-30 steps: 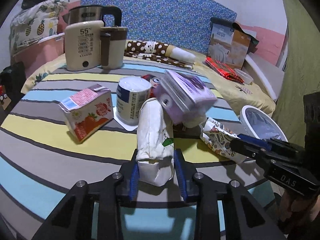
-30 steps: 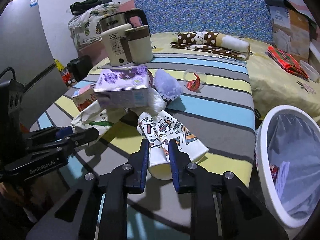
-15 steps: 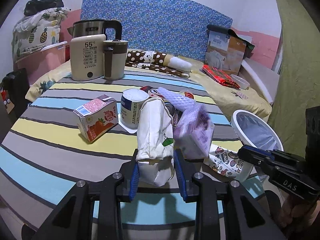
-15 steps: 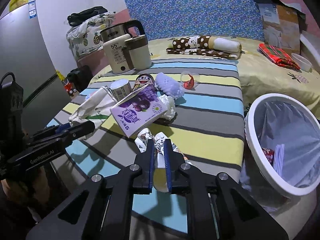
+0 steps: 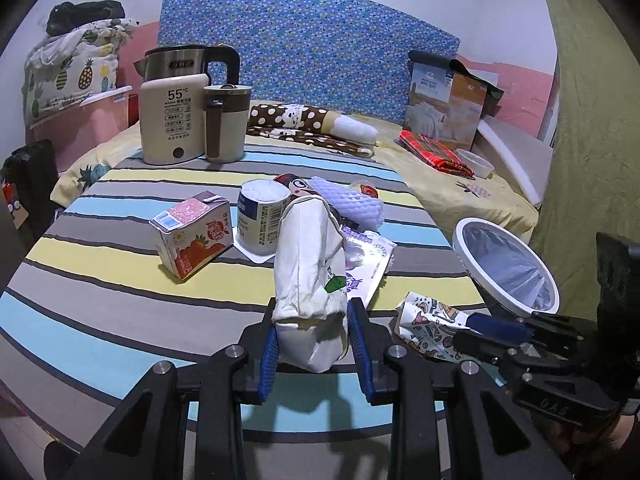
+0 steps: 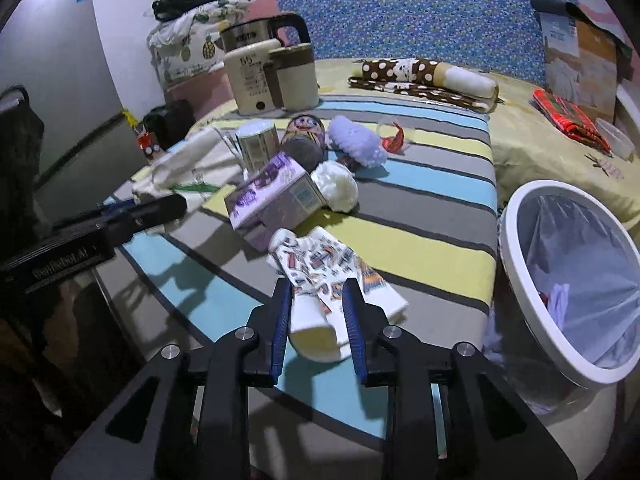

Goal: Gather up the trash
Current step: 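Grasp the white paper bag with the left tool while the right tool grasps the patterned cup, then carry the paper bag and patterned cup to the bin and release both inside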

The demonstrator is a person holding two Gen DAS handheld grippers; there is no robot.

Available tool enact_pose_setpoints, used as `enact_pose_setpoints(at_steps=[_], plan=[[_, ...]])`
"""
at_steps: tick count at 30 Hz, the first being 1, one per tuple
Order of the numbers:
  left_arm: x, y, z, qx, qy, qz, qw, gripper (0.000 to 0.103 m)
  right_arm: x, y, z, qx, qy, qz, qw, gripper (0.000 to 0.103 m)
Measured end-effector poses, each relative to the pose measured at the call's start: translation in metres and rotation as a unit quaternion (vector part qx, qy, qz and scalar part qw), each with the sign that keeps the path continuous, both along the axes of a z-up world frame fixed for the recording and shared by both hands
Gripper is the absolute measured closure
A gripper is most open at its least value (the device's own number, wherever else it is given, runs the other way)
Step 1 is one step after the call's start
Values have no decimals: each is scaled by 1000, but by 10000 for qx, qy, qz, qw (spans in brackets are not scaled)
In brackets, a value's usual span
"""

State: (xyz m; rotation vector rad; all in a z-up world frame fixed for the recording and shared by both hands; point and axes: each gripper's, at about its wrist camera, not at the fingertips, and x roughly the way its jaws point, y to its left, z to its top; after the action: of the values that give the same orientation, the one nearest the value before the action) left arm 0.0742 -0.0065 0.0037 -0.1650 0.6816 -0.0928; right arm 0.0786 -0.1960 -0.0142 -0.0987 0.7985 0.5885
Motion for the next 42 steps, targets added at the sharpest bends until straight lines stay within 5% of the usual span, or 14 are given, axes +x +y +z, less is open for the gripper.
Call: enact_pose_setpoints(at_steps=[21,42], plan=[[-11,-17,16,-6,-191,-265,9995,71,-20,-13,20,486,-307,-252,9980,81],[17,-105,21,54,-225,-1352,9905,71,-7,-83,28,833,-417,-1320,9869,81]])
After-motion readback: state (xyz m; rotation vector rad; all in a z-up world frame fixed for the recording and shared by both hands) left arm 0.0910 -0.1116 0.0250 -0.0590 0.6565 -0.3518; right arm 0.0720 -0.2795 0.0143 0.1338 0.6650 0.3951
